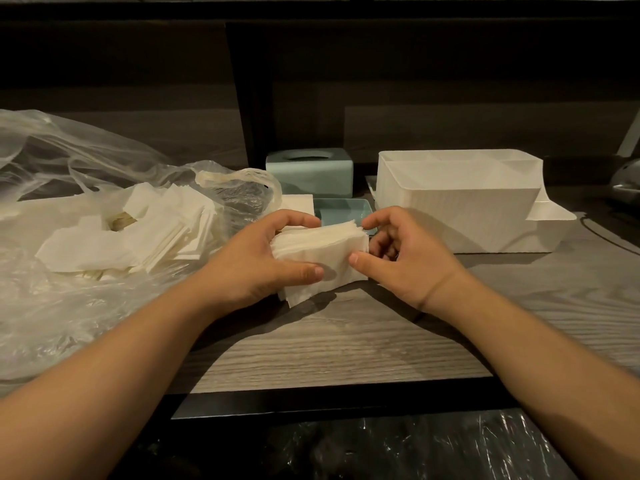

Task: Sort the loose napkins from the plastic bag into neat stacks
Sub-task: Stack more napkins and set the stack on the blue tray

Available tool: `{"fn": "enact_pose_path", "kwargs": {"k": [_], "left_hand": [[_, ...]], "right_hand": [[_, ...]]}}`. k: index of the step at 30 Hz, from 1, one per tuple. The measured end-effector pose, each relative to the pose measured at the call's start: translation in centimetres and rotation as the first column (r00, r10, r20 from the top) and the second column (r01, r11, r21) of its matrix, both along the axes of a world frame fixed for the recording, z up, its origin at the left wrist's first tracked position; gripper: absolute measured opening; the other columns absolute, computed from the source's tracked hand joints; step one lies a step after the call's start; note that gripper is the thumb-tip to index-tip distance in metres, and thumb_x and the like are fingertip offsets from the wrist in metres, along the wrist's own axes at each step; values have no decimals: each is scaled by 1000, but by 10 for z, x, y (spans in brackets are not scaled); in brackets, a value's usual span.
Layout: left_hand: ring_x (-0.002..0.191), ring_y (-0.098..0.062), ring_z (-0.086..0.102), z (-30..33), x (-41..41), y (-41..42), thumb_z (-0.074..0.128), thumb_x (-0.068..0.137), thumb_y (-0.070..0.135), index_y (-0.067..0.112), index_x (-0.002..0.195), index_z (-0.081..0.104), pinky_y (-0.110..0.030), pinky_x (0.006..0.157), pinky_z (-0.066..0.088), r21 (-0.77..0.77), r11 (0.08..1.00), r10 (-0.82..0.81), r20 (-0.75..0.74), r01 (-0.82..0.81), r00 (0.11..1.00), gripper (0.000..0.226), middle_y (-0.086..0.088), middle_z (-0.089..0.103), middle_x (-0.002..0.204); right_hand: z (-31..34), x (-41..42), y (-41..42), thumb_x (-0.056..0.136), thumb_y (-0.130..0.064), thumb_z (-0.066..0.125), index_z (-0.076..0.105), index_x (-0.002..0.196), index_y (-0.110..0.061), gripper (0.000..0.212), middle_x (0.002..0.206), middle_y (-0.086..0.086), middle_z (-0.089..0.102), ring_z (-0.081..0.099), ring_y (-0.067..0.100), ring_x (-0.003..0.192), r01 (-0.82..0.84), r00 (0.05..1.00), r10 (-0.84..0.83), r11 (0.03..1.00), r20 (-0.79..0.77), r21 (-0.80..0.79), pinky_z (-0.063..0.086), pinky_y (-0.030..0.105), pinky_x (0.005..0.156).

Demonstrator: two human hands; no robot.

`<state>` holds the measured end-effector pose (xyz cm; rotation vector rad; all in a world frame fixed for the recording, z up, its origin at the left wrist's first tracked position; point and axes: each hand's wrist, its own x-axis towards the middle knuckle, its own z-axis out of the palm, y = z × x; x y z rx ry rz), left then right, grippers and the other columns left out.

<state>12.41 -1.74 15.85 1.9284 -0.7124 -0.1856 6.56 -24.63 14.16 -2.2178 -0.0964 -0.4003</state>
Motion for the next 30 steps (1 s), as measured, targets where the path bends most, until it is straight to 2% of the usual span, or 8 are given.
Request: {"fn": "enact_pose_path", "kwargs": {"k": [5,13,17,20,22,24,27,30], "left_hand": [[90,4,66,0,2,2,90,73,33,44,127,58,-17,66,54,38,999,10,4,-10,1000,63,13,63,116],[92,3,65,0,2,2,91,70,38,47,126,58,-14,69,54,66,998,11,15,-12,1000,65,16,63,117],[89,-2,68,-1,2,1,89,75,31,45,123,62,-18,67,55,39,999,13,20,-14,1000,57,11,67,113],[94,0,68,0,1,1,87,77,26,44,122,63,-17,73,55,28,999,-26,38,24,999,54,14,67,115],[101,1,66,0,0,1,87,78,27,47,123,63,-19,83,54,52,997,-55,54,53,997,55,19,65,118],[105,-3,66,0,0,2,88,76,30,50,125,62,-28,91,56,67,995,-78,49,75,996,58,18,65,118],[102,-4,68,-1,1,2,89,67,38,47,129,60,-31,92,58,53,996,-75,35,74,997,69,15,67,115],[106,0,67,-3,2,1,91,66,39,46,134,55,-30,95,57,64,995,-79,15,78,997,77,20,66,118]], "right_hand": [[2,-5,-4,88,-32,74,60,90,-27,15,78,-5,67,62,11,72,21,997,-22,1000,75,18,58,27,69],[4,-4,-4,88,-34,74,67,88,-28,10,78,-4,71,67,12,74,27,1000,-26,998,16,-52,61,37,76],[1,-2,-4,82,-37,81,55,104,-32,34,87,-3,65,59,9,73,18,1000,-19,999,25,33,54,26,70],[4,-4,-4,77,-41,83,43,132,-39,68,107,-8,54,56,9,88,-53,996,58,996,-65,65,53,22,77],[6,-7,-3,77,-43,83,39,140,-42,76,117,-18,47,54,3,100,-105,988,108,994,-115,30,51,12,75],[6,-6,-2,78,-43,82,51,130,-39,61,118,-19,48,52,-6,100,-145,985,143,989,-96,-18,47,4,74],[5,-4,-2,79,-42,82,60,106,-34,35,107,-14,58,55,-8,94,-154,987,149,985,-61,-82,47,8,73],[4,-5,-3,81,-39,82,57,106,-33,36,102,-16,62,58,-9,91,-167,982,165,986,-90,-15,51,11,69]]}}
